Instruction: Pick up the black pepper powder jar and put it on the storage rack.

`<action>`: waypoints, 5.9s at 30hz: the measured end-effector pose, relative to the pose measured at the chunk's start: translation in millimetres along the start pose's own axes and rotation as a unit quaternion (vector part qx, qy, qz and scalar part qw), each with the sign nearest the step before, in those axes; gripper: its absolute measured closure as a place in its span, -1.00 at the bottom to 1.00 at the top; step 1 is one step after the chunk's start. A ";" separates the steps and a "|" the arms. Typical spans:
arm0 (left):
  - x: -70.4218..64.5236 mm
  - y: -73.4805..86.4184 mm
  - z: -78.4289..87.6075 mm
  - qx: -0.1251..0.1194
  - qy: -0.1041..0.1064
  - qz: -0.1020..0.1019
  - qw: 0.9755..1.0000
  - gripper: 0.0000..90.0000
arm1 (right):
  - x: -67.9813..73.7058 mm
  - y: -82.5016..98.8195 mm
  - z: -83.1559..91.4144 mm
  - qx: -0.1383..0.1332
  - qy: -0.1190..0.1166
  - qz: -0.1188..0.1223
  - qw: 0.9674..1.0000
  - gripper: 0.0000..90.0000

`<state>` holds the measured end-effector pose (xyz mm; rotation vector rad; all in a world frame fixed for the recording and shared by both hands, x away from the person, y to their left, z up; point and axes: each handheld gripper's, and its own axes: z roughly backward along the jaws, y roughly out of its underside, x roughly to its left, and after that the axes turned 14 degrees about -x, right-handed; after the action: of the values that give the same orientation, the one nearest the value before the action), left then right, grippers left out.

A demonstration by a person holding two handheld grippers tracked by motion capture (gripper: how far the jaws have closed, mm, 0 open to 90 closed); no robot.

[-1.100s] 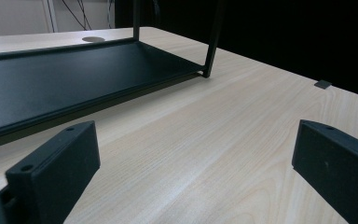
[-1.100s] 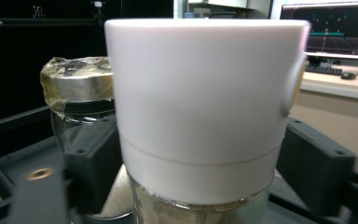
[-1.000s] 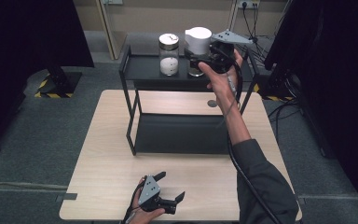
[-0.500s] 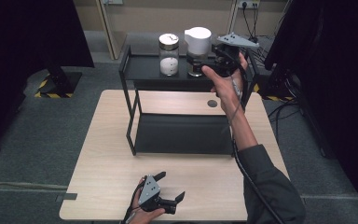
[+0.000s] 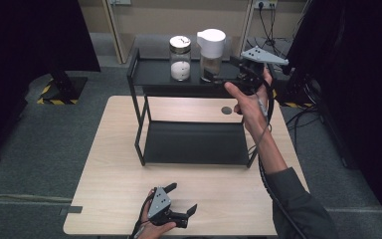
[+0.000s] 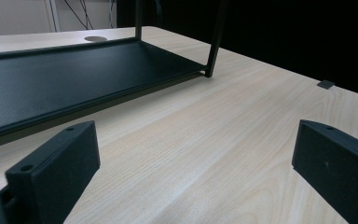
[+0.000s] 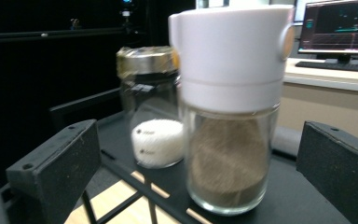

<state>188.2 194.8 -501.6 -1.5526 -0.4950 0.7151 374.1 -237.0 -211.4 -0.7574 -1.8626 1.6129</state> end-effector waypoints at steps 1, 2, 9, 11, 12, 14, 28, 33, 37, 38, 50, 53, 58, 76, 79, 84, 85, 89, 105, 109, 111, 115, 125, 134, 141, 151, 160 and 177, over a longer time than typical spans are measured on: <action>0.1 -0.1 0.0 0.000 0.000 0.000 1.000 -1.00 | 0.7 0.8 2.7 0.001 -0.005 0.003 1.000 -0.99; 0.1 -0.1 0.1 0.000 -0.001 0.000 1.000 -1.00 | 1.1 1.8 4.6 0.000 -0.009 0.003 1.000 -0.99; 0.1 0.0 -0.1 0.000 -0.001 -0.001 1.000 -1.00 | 8.6 11.8 19.2 -0.003 -0.031 0.004 1.000 -0.99; 0.0 0.0 0.0 0.000 -0.001 -0.001 1.000 -1.00 | 10.6 14.4 22.2 -0.005 -0.035 0.006 0.999 -0.99; 0.2 0.0 0.0 0.000 -0.001 0.000 1.000 -1.00 | 12.0 15.8 23.9 -0.005 -0.036 0.007 0.999 -0.99; 0.2 0.0 0.1 0.000 -0.001 0.000 1.000 -1.00 | 12.3 18.1 27.0 -0.004 -0.044 0.002 0.999 -0.99; -0.7 0.2 0.0 0.000 -0.002 -0.001 1.000 -1.00 | 14.0 57.1 61.4 -0.011 -0.073 -0.013 0.997 -0.99; -0.9 0.0 0.1 0.000 -0.003 -0.001 1.000 -1.00 | 13.0 75.4 70.0 -0.010 -0.078 -0.025 0.997 -0.99; -0.6 0.4 0.2 -0.001 -0.003 -0.001 1.000 -1.00 | 14.4 86.2 75.0 -0.006 -0.080 -0.021 0.997 -0.99; -0.6 0.2 0.3 -0.001 -0.003 -0.002 1.000 -1.00 | 14.7 87.9 75.9 -0.005 -0.081 -0.020 0.996 -0.99; -0.8 0.2 0.5 -0.002 -0.004 -0.002 1.000 -1.00 | 25.5 117.5 93.8 0.010 -0.099 -0.004 0.995 -0.98; -0.9 0.2 0.8 -0.003 -0.005 -0.003 1.000 -1.00 | 29.8 126.0 99.3 0.013 -0.100 0.003 0.995 -0.98; -1.0 0.1 0.9 -0.004 -0.005 -0.004 1.000 -1.00 | 31.5 139.5 108.1 0.017 -0.107 0.000 0.994 -0.98; -0.3 0.3 0.5 -0.003 -0.005 -0.001 1.000 -1.00 | 27.2 188.9 133.5 0.037 -0.114 -0.022 0.993 -0.97; -0.5 0.0 0.8 -0.004 -0.004 -0.002 1.000 -1.00 | 28.5 194.2 138.2 0.035 -0.110 -0.022 0.993 -0.97; 0.0 0.1 1.1 -0.004 -0.006 -0.001 1.000 -1.00 | 31.6 201.3 142.4 0.034 -0.113 -0.017 0.993 -0.97; -0.1 -0.1 1.2 -0.005 -0.006 -0.002 1.000 -1.00 | 31.8 202.8 143.0 0.035 -0.114 -0.017 0.993 -0.97; 0.2 0.0 0.6 -0.003 -0.005 -0.001 1.000 -1.00 | 31.5 211.2 144.6 0.042 -0.118 -0.023 0.992 -0.97; 0.4 0.0 1.5 -0.007 -0.008 -0.001 1.000 -1.00 | 30.8 233.0 146.7 0.060 -0.119 -0.032 0.991 -0.97; 0.3 -0.1 1.9 -0.009 -0.007 -0.003 1.000 -1.00 | 30.3 234.8 148.2 0.064 -0.116 -0.034 0.991 -0.97; 0.1 -0.2 2.1 -0.009 -0.008 -0.002 1.000 -1.00 | 29.9 235.9 149.3 0.066 -0.115 -0.035 0.991 -0.97; -0.7 -0.4 2.9 -0.010 -0.008 -0.004 1.000 -1.00 | 29.8 237.6 150.9 0.070 -0.113 -0.035 0.990 -0.97; -1.0 -0.2 4.9 -0.015 -0.008 -0.004 1.000 -1.00 | 28.3 241.4 153.5 0.082 -0.106 -0.034 0.990 -0.97; -0.9 -0.1 5.0 -0.014 -0.008 -0.003 1.000 -1.00 | 26.9 242.9 154.7 0.085 -0.103 -0.038 0.990 -0.97; -1.1 -0.1 4.7 -0.013 -0.008 -0.003 1.000 -1.00 | 26.0 243.8 155.7 0.086 -0.102 -0.039 0.990 -0.97; -1.1 -0.1 4.7 -0.014 -0.008 -0.003 1.000 -1.00 | 24.9 243.9 157.2 0.086 -0.099 -0.040 0.991 -0.97; -1.0 -0.1 4.8 -0.013 -0.009 -0.002 1.000 -1.00 | 24.7 244.6 157.5 0.088 -0.098 -0.041 0.990 -0.97; -0.9 -0.2 4.7 -0.013 -0.008 -0.002 1.000 -1.00 | 24.1 245.1 158.4 0.089 -0.096 -0.042 0.990 -0.97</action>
<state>184.3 197.6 -501.3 -1.5711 -0.5221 0.7210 256.8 -297.7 -472.6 -0.4542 -1.8219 1.8223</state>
